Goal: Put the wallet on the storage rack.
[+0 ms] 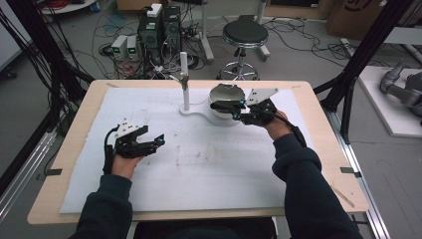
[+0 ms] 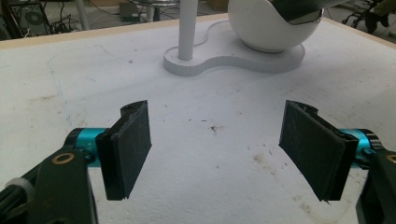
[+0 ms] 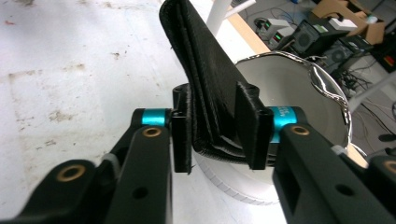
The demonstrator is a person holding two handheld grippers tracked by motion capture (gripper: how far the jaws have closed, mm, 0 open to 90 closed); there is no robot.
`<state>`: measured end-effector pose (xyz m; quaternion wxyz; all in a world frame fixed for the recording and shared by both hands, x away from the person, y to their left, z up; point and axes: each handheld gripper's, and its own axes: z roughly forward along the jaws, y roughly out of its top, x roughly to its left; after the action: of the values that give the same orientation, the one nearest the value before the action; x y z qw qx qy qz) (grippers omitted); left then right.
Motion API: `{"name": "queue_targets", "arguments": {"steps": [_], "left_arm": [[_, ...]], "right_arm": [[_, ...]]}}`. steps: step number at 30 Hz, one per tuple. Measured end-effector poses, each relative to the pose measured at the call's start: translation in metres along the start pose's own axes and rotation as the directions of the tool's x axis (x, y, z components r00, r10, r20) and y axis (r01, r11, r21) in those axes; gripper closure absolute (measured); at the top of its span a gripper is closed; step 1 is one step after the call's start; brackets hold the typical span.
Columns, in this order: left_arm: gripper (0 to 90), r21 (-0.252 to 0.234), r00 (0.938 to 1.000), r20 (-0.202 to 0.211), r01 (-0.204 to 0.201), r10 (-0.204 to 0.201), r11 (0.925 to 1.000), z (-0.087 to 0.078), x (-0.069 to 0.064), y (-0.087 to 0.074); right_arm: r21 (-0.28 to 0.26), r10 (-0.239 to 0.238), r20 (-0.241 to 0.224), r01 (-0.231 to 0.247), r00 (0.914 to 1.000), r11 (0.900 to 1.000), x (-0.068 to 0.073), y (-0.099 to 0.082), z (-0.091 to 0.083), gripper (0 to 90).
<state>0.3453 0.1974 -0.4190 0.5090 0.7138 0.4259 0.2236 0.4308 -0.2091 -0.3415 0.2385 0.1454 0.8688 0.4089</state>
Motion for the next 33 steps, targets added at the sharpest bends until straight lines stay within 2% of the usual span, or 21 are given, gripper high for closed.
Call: {"name": "queue_targets", "arguments": {"steps": [1, 3, 4, 6, 12, 16, 19, 21, 24, 26, 29, 33], "left_arm": [[24.6, -0.001, 1.0, 0.0, -0.001, 0.001, 1.0, 0.0, 0.0, 0.0], [24.6, 0.002, 1.0, 0.0, -0.001, 0.001, 1.0, 0.0, 0.0, 0.0], [24.6, 0.001, 1.0, -0.002, 0.001, -0.001, 1.0, 0.0, 0.0, 0.0], [24.6, 0.004, 1.0, -0.001, 0.001, -0.001, 1.0, 0.001, 0.0, 0.0], [24.6, 0.004, 1.0, -0.001, 0.0, 0.0, 1.0, 0.0, 0.0, 0.0], [24.6, -0.005, 1.0, 0.0, 0.002, -0.002, 1.0, 0.0, 0.0, 0.0], [24.6, -0.021, 0.9999, 0.012, 0.0, 0.001, 0.9998, -0.001, 0.0, 0.0], [24.5, -0.031, 0.9999, 0.015, -0.007, 0.007, 0.9995, -0.002, 0.0, 0.001], [23.2, -0.046, 0.9998, 0.022, -0.003, 0.004, 0.9989, -0.002, 0.0, 0.002], [22.1, -0.051, 0.9998, 0.021, -0.002, 0.003, 0.9987, -0.001, -0.001, 0.003], [21.9, -0.061, 0.9997, 0.025, -0.006, 0.007, 0.9981, -0.001, -0.002, 0.005], [21.9, -0.066, 0.9994, 0.034, -0.009, 0.011, 0.9978, -0.001, -0.004, 0.005]], "right_arm": [[-0.015, 0.014, 0.011, -0.013, 0.9998, 0.9998, 0.001, -0.001, 0.0, 62.5], [-0.024, 0.066, -0.004, -0.066, 0.9978, 0.9976, 0.001, -0.002, 0.001, 48.5], [-0.024, 0.107, -0.01, -0.107, 0.9942, 0.994, 0.001, -0.004, 0.001, 42.2], [-0.032, 0.157, -0.025, -0.158, 0.9872, 0.9869, -0.001, -0.007, -0.001, 38.8], [-0.073, 0.236, -0.08, -0.242, 0.9684, 0.9675, -0.002, -0.009, -0.01, 32.2], [-0.088, 0.26, -0.024, -0.261, 0.9652, 0.9612, -0.004, -0.008, -0.02, 27.6], [-0.082, 0.295, 0.052, -0.29, 0.9541, 0.9534, -0.007, -0.013, -0.034, 24.8], [-0.092, 0.321, 0.083, -0.314, 0.9433, 0.9449, -0.006, -0.021, -0.045, 24.2], [-0.066, 0.341, 0.138, -0.335, 0.9297, 0.9398, -0.003, -0.037, -0.061, 21.7], [-0.056, 0.343, 0.163, -0.338, 0.9252, 0.9394, 0.0, -0.05, -0.069, 21.7], [-0.048, 0.377, 0.182, -0.375, 0.908, 0.9258, 0.008, -0.071, -0.081, 21.7], [-0.051, 0.424, 0.215, -0.423, 0.8799, 0.9045, 0.019, -0.1, -0.093, 21.4]]}}
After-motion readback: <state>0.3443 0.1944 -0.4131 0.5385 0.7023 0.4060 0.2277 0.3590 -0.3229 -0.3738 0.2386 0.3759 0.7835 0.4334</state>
